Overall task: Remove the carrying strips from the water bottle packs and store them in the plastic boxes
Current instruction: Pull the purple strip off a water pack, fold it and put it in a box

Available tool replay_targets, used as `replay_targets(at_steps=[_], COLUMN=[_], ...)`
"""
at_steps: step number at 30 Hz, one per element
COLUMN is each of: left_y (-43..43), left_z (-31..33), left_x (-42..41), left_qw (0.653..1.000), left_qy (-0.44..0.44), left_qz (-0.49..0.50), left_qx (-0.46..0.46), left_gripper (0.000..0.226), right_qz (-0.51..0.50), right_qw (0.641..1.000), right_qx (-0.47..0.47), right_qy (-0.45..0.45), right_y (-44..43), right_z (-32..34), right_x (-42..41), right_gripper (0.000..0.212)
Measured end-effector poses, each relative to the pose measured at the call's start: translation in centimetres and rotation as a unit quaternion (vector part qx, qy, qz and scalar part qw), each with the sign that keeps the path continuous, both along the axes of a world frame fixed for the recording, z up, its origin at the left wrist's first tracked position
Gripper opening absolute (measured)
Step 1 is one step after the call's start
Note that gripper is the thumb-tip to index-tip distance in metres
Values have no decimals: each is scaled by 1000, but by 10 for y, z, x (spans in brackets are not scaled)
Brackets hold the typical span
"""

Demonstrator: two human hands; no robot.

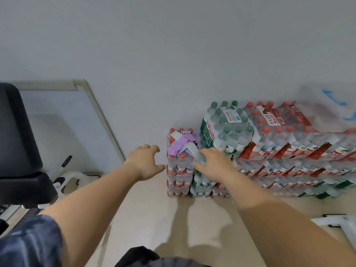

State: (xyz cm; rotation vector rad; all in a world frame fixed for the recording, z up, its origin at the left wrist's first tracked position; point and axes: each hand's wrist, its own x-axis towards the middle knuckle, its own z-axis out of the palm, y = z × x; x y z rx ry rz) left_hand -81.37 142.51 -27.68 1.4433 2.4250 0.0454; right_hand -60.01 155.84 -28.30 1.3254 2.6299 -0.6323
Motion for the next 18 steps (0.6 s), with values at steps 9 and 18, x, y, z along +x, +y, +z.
replay_targets(at_steps=[9,18], left_y=[119,199], left_z=[-98,-177], left_x=[-90,-141], left_qw=[993,966], left_qy=[-77,-158], left_qz=[-51,-137], left_qx=[-77,-150], left_gripper=[66,59], right_qz=[-16,-87], right_qw=[995,972], right_qx=[-76,-172], right_qy=[-70,-134], right_y=[94,140], right_z=[-78,-150], right_x=[-92,-151], right_gripper=[65,58])
